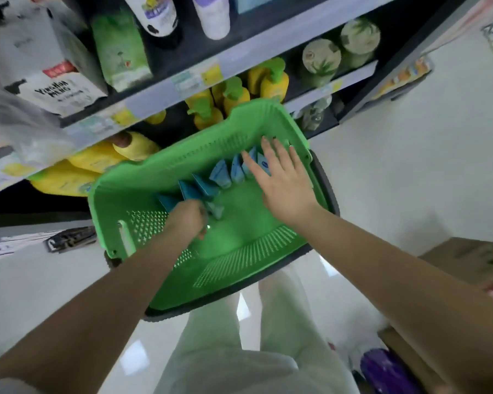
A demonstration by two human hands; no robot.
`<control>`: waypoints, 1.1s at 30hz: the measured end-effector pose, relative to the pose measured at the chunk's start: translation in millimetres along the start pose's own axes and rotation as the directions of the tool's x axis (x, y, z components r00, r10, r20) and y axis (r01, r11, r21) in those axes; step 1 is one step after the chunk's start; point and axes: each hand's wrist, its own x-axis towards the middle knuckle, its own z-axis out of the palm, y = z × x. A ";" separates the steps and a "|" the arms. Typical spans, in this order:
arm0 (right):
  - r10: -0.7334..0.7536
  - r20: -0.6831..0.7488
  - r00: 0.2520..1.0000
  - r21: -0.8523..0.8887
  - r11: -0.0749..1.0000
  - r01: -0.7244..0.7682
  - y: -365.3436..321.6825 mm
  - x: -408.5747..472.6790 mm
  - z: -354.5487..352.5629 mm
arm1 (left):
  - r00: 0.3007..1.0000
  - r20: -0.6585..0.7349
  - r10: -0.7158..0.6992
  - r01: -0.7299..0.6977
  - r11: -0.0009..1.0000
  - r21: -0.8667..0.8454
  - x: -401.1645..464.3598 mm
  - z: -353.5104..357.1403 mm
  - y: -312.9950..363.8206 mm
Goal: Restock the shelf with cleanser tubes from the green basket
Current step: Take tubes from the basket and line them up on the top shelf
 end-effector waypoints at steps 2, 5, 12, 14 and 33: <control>-0.025 -0.024 0.999 0.057 0.998 0.027 4.0 -2.9 7.5 | 0.993 0.077 -0.093 0.099 0.992 -0.074 15.3 13.0 7.2; -0.045 -0.019 0.999 0.142 0.989 0.047 9.5 -8.0 11.6 | 0.977 0.114 -0.179 0.197 0.966 -0.169 35.8 28.5 14.1; -0.090 0.048 0.995 0.302 0.951 0.071 21.0 -8.6 12.4 | 0.947 0.222 -0.234 0.280 0.937 -0.207 60.0 44.9 17.9; -0.087 0.031 0.996 0.314 0.947 0.073 23.9 -9.2 12.2 | 0.932 0.248 -0.263 0.312 0.932 -0.185 64.8 48.7 18.9; -0.138 0.066 0.988 0.324 0.940 0.109 12.5 -7.9 18.2 | 0.947 0.205 -0.247 0.291 0.931 -0.220 68.0 56.4 16.1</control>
